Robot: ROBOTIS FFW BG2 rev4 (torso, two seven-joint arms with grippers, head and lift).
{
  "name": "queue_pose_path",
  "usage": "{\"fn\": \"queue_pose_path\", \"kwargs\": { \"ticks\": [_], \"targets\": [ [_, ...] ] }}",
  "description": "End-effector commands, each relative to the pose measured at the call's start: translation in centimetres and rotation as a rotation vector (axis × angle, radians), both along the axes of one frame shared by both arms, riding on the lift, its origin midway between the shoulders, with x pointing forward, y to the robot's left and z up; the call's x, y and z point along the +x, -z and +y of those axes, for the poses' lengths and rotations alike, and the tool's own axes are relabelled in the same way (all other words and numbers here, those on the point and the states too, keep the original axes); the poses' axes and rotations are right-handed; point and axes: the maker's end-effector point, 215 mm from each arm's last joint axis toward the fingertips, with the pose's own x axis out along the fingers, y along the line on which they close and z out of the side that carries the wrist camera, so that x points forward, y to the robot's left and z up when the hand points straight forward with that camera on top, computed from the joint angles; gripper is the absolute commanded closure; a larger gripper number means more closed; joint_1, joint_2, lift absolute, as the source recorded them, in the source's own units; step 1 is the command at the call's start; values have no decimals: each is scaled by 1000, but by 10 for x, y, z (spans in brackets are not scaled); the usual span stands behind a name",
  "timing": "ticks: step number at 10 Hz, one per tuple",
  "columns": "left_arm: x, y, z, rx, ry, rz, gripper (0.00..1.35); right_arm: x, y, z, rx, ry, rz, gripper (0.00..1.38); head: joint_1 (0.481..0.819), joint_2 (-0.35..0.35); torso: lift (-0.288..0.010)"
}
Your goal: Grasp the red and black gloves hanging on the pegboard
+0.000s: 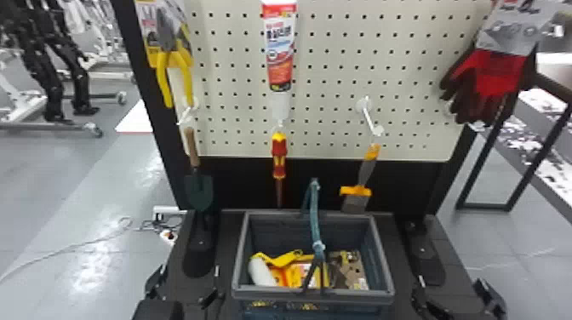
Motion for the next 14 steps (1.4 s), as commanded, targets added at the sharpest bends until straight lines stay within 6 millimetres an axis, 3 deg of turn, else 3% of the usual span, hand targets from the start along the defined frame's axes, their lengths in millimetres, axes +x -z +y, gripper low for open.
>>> {"fn": "queue_pose_path", "kwargs": {
  "ticks": [1, 6, 7, 12, 14],
  "targets": [
    [0, 0, 0, 0, 0, 0, 387, 1, 0, 0, -1, 0, 1, 170, 549, 0, -100],
    [-1, 2, 0, 2, 3, 5, 387, 3, -4, -7, -4, 11, -7, 170, 549, 0, -100],
    [-1, 2, 0, 2, 3, 5, 387, 8, -16, -16, -27, 24, -26, 170, 549, 0, -100],
    [-1, 4, -2, 2, 6, 11, 387, 55, -114, -107, -133, 33, -44, 174, 549, 0, -100],
    [0, 4, -4, 2, 9, 13, 387, 71, -161, -153, -193, 28, -59, 174, 549, 0, -100]
  ]
}}
